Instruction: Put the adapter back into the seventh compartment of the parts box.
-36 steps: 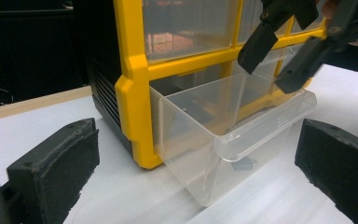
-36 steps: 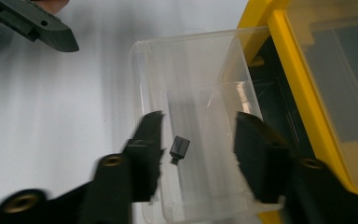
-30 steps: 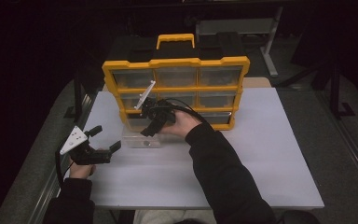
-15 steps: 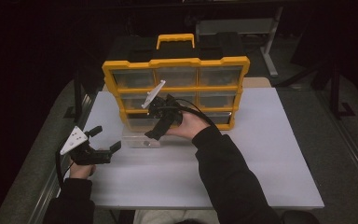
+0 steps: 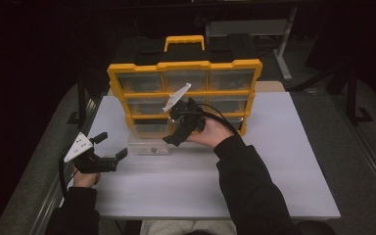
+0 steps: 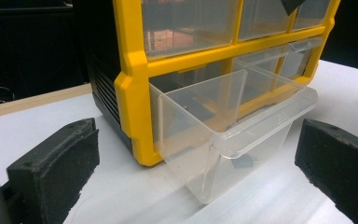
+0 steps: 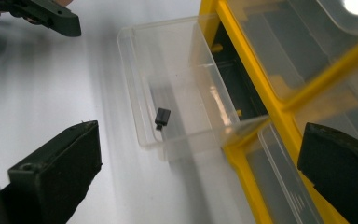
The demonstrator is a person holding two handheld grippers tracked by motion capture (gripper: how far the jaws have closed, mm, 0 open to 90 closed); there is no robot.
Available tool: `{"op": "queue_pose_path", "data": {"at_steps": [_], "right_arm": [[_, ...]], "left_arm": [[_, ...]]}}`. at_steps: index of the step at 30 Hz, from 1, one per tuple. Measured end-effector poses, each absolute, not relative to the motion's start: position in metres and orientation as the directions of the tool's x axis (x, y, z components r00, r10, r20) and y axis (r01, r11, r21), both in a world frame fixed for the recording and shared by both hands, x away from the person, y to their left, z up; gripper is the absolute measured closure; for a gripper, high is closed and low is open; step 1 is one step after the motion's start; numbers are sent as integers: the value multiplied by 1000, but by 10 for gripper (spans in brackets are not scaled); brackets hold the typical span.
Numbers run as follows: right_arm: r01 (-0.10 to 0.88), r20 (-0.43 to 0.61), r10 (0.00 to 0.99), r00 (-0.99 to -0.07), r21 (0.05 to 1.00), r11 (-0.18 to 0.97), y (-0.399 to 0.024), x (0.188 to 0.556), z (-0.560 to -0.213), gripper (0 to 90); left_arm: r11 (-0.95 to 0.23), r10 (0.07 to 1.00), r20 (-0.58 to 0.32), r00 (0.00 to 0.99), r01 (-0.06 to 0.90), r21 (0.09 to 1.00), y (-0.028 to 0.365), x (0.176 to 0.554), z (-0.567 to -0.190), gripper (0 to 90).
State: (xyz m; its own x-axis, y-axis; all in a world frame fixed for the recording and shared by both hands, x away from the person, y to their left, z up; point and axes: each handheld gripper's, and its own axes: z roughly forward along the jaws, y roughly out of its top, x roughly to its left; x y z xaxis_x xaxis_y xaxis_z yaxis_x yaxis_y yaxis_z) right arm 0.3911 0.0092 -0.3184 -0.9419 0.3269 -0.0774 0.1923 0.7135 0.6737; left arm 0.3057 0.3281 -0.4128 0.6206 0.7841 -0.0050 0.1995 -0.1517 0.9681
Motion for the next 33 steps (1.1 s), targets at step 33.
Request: {"op": "queue_pose_path", "data": {"at_steps": [33], "right_arm": [[263, -62, 411, -909, 679, 686, -60, 373, -345, 0]], "left_arm": [[-157, 785, -1, 619, 201, 967, 327, 305, -413, 0]]}}
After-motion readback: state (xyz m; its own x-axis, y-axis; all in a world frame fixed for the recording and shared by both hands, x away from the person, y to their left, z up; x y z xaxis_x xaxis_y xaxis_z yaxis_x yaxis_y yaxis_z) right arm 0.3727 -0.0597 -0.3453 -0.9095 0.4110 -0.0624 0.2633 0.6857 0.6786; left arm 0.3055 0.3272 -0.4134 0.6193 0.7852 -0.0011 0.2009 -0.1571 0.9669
